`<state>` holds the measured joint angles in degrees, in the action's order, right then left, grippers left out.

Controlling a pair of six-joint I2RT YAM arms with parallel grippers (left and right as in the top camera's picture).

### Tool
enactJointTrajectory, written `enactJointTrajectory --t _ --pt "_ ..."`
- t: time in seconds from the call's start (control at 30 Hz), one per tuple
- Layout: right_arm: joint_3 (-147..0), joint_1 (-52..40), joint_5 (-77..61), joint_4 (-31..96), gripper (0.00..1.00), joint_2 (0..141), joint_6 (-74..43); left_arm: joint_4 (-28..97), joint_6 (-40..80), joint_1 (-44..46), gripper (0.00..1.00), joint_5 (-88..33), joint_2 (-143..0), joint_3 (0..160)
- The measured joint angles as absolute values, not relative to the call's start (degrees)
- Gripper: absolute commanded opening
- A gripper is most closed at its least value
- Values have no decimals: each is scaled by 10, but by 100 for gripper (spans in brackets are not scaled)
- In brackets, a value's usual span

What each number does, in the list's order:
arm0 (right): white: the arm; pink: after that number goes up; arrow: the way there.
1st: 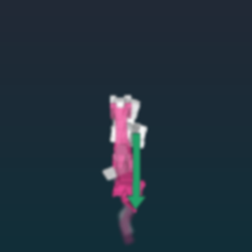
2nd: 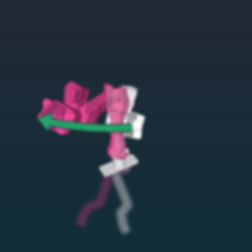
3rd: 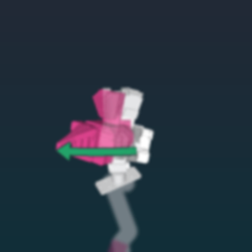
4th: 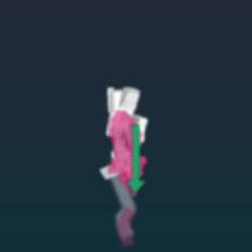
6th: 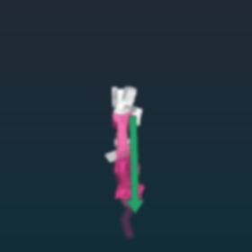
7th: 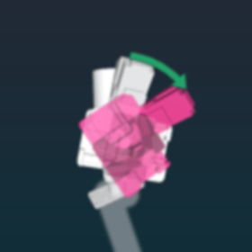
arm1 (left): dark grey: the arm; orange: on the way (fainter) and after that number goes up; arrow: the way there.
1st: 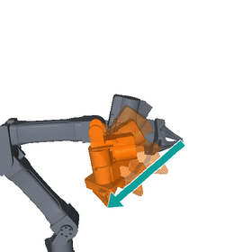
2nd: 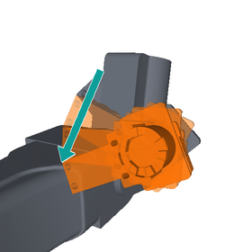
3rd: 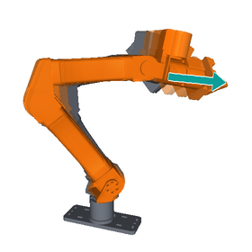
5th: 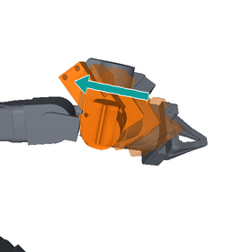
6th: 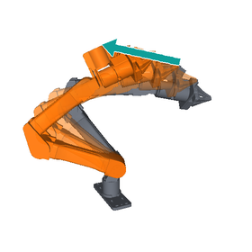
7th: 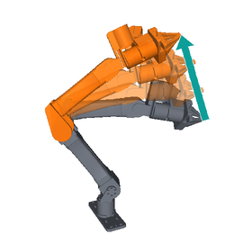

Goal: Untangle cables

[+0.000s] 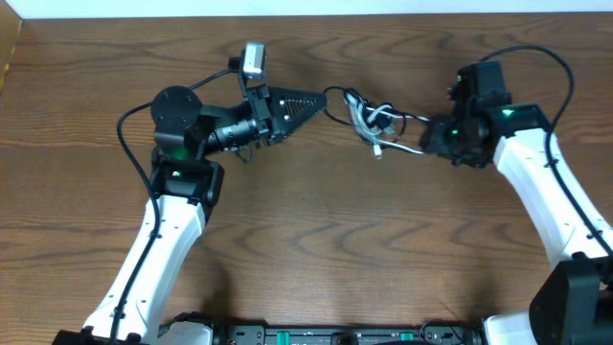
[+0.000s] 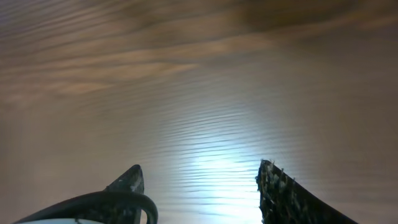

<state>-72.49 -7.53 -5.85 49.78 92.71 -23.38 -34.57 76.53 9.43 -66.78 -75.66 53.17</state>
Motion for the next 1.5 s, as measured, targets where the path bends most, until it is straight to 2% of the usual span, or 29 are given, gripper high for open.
enactJointTrajectory --t 0.23,0.47,0.67,0.9,1.0,1.23,1.37,1.5 --pt "-723 -3 25 533 51 931 -228 -340 748 56 7 -676 -746 534" --pt "-722 -19 -12 540 57 931 -187 -38 609 56 8 -675 -743 542" --pt "-721 -51 -39 514 64 931 -157 96 487 57 7 -625 -744 542" --pt "-722 -81 -77 483 53 959 -110 188 430 57 8 -539 -744 542" --pt "-721 -89 -104 491 52 999 -62 214 423 57 7 -502 -744 542" --pt "-720 -93 -141 495 49 1053 89 222 413 57 8 -446 -744 542" --pt "-720 -92 -143 495 40 1053 139 223 408 57 8 -428 -744 542" --pt "-714 -92 -140 488 38 1056 166 223 405 57 8 -418 -744 542"
